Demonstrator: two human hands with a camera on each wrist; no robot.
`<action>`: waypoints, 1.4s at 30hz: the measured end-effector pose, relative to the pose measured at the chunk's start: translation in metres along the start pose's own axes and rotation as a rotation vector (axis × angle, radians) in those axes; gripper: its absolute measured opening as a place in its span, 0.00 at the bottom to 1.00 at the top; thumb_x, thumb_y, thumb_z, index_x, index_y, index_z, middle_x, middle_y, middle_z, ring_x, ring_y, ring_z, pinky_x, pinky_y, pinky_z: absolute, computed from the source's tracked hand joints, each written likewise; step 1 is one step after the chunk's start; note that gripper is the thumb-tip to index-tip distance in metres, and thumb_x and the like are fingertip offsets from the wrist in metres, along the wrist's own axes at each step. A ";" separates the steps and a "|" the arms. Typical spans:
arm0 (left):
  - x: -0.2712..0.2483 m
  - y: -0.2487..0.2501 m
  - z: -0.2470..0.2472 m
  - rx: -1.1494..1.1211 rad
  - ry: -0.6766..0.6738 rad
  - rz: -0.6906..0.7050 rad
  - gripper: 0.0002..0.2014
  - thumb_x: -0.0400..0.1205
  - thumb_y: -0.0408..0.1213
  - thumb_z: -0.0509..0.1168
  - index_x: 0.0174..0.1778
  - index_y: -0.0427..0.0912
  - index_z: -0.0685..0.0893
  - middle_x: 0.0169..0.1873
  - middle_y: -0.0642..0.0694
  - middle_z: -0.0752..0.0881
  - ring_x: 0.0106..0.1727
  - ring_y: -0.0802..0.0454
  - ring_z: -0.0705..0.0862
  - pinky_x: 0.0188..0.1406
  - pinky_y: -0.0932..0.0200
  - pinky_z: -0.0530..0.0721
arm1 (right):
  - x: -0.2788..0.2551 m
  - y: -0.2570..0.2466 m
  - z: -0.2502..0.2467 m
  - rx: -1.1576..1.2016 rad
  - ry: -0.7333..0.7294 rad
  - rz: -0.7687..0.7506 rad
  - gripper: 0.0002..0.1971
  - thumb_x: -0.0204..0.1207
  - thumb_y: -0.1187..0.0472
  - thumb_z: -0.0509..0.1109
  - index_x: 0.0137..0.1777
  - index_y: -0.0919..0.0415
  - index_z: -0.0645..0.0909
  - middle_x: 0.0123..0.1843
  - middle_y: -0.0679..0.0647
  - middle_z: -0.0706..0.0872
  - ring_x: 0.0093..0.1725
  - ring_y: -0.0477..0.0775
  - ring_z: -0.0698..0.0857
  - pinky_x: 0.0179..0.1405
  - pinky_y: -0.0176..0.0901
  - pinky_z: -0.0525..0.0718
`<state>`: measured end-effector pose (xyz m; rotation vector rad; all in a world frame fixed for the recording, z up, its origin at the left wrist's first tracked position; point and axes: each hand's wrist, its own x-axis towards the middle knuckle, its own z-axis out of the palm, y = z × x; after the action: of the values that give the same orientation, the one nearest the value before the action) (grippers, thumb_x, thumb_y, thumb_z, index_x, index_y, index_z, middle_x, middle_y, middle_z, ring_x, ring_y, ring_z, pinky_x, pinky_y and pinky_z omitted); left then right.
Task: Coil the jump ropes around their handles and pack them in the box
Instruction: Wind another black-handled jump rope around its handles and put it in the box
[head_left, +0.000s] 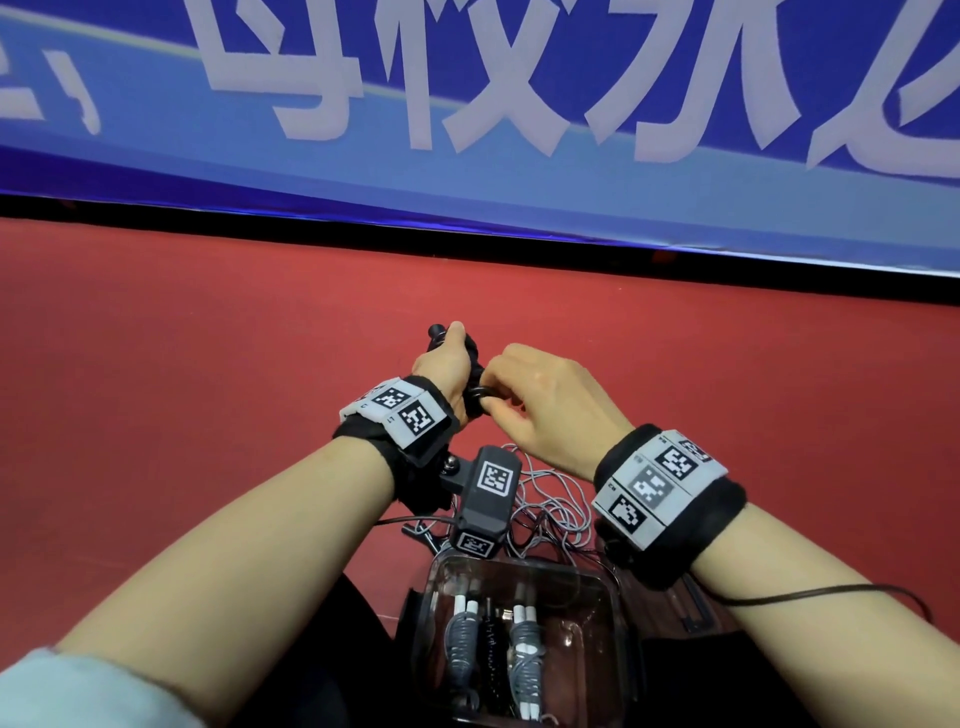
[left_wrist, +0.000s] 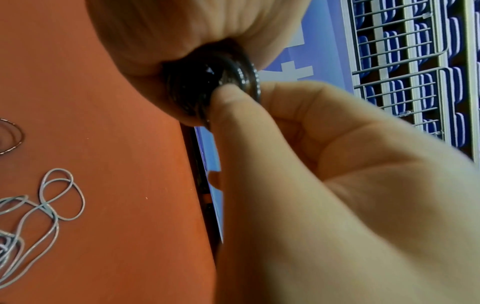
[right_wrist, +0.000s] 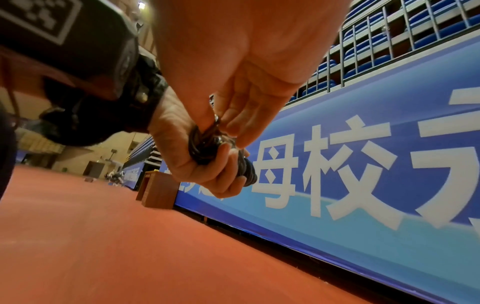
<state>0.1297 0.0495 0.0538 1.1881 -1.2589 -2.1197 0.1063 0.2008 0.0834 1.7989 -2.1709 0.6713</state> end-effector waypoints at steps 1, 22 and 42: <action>0.001 -0.001 -0.001 0.004 -0.002 -0.009 0.26 0.82 0.57 0.63 0.62 0.36 0.76 0.35 0.42 0.81 0.30 0.45 0.82 0.41 0.49 0.87 | 0.001 0.000 -0.001 0.009 -0.016 0.002 0.03 0.77 0.59 0.70 0.47 0.57 0.81 0.39 0.45 0.74 0.35 0.49 0.74 0.34 0.43 0.74; 0.002 -0.007 0.004 0.113 0.017 -0.016 0.28 0.81 0.60 0.62 0.59 0.35 0.79 0.41 0.39 0.85 0.34 0.42 0.83 0.37 0.50 0.83 | 0.004 0.012 -0.006 0.566 -0.229 0.268 0.02 0.75 0.60 0.76 0.44 0.57 0.89 0.26 0.47 0.69 0.27 0.46 0.67 0.32 0.43 0.68; 0.002 -0.007 0.003 0.001 -0.039 -0.020 0.27 0.82 0.59 0.62 0.62 0.38 0.77 0.38 0.40 0.84 0.33 0.43 0.85 0.32 0.52 0.85 | 0.005 0.003 0.001 0.310 -0.039 0.127 0.09 0.68 0.63 0.77 0.46 0.56 0.82 0.44 0.50 0.84 0.44 0.47 0.80 0.49 0.43 0.80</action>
<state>0.1266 0.0537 0.0476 1.1695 -1.2704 -2.1666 0.1026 0.1962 0.0845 1.8384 -2.3270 1.0624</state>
